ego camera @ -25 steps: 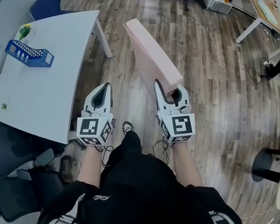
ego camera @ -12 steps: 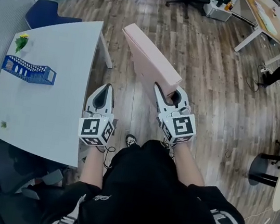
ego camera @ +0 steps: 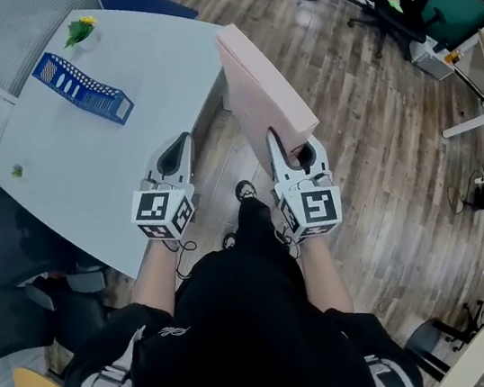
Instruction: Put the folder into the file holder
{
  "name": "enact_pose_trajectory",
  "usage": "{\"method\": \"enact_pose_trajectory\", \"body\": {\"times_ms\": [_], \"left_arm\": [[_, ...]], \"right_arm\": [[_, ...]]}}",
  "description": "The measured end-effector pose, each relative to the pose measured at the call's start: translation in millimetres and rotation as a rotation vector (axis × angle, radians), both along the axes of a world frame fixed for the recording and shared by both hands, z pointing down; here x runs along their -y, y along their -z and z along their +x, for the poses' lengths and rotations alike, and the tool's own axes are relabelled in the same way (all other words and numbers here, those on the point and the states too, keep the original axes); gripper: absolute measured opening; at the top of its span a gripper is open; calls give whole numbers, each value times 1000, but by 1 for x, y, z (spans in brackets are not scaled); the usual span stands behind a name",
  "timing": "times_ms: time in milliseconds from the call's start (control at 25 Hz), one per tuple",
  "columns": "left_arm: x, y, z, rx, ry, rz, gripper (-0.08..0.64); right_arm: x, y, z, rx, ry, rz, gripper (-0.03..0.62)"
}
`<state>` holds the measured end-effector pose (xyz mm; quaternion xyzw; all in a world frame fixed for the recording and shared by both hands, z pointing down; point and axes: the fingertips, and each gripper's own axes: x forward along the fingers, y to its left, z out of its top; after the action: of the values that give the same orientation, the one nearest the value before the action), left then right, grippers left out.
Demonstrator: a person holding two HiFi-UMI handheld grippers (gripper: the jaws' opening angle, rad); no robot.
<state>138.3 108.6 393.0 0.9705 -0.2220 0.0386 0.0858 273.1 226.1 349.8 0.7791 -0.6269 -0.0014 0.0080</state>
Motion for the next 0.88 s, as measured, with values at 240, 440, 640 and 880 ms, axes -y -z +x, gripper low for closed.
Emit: {"method": "enact_pose_trajectory", "body": {"times_ms": [240,440,640,880], "left_arm": [[80,8,18,19,142,31,5],[136,11,16,50,307,37,5],[165,6,-12,75,483,14,5],[184,3,-78,119,698,-13,5]], "right_arm": [[97,11,30,-7,157,28,133],[180,16,42,8,324,39,133],[241,21,26,30,519,50,133],[289,40,-26,103,727,77,133]]}}
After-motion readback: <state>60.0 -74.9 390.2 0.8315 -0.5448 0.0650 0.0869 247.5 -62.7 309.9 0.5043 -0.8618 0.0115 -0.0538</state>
